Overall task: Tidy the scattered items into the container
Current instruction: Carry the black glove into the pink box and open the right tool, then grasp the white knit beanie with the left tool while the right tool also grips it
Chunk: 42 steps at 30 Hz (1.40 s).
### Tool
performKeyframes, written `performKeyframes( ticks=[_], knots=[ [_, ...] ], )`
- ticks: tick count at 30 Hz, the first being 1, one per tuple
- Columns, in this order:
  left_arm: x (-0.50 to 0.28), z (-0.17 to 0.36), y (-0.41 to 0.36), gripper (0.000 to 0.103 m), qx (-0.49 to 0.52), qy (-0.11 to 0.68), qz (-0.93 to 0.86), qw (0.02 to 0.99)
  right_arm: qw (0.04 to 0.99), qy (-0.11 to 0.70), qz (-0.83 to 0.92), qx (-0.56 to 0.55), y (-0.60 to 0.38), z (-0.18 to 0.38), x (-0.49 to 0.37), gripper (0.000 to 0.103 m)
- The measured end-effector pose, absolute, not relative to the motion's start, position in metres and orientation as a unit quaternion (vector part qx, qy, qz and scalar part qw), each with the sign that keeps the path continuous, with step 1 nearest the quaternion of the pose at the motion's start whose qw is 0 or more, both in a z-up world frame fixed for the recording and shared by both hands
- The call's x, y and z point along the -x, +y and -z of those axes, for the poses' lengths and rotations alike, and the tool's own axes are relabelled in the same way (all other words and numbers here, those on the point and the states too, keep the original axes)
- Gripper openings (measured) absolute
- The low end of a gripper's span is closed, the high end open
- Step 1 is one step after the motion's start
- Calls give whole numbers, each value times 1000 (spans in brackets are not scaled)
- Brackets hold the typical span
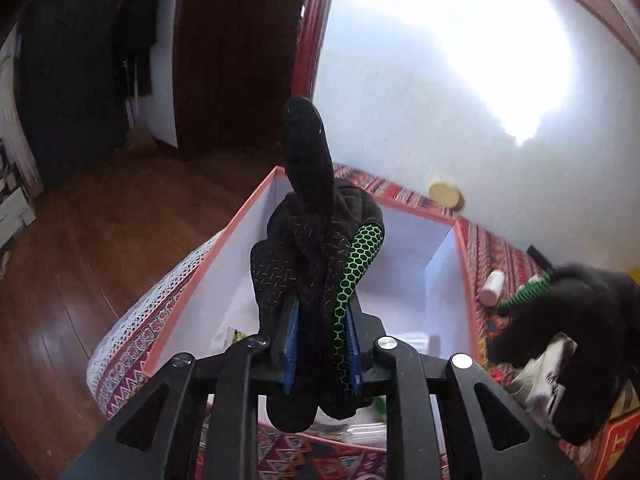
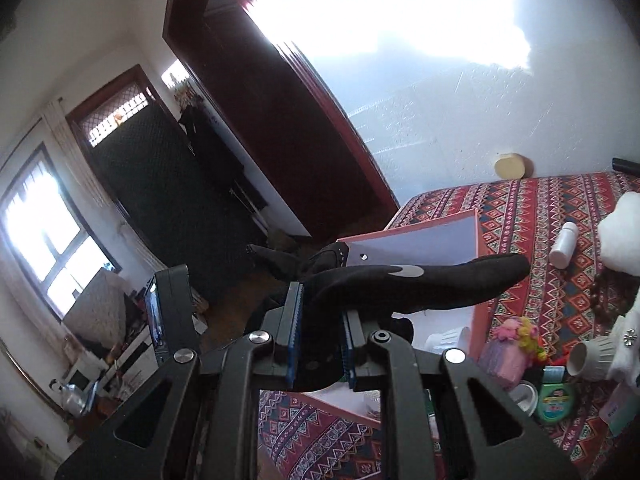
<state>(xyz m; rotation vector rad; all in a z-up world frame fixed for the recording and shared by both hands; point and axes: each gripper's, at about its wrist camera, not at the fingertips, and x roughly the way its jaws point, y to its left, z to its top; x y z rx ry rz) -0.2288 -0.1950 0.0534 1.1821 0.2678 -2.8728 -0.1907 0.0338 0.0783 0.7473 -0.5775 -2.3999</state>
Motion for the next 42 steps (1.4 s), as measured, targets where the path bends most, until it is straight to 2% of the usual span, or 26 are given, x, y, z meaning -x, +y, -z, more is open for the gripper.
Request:
performKeyframes(
  ticks=[1,2,3,5,6,7,14,17,20,24,28,31,35,38,42],
  knots=[
    [231,-50,-195,34,-384,68,921,22,274,-207,893,-290,25,-72,200,19],
    [232,-47,-192,56,-383,48,922,37,266,-200,893,-304,19,-66,208,20],
    [231,-46,-190,78,-376,25,924,57,256,-196,890,-321,14,-58,216,26],
    [225,-48,-190,86,-350,-9,932,92,247,-203,881,-349,13,-42,225,55],
    [222,-51,-191,86,-340,-16,935,103,241,-206,881,-351,13,-39,225,82],
    [219,-55,-193,86,-333,-14,937,105,237,-210,883,-347,16,-36,222,89],
    [196,-69,-193,86,-326,76,942,19,218,-231,895,-314,67,-56,183,89],
    [191,-67,-157,86,-338,93,934,-62,173,-242,909,-290,124,-60,147,89],
    [185,-57,-97,86,-363,84,919,-131,114,-287,911,-274,196,-49,111,89],
    [175,-33,-9,86,-400,53,896,-184,41,-390,886,-246,293,-10,62,89],
    [175,0,73,86,-452,70,849,-265,1,-472,850,-235,355,44,32,86],
    [185,23,118,86,-496,68,816,-290,-6,-518,818,-251,383,86,33,84],
    [212,50,155,86,-520,35,808,-275,21,-584,766,-269,405,133,49,83],
    [229,61,162,86,-531,57,797,-281,37,-594,754,-277,407,143,68,79],
    [244,70,168,86,-536,82,788,-291,0,-592,747,-303,415,160,92,68]
  ],
)
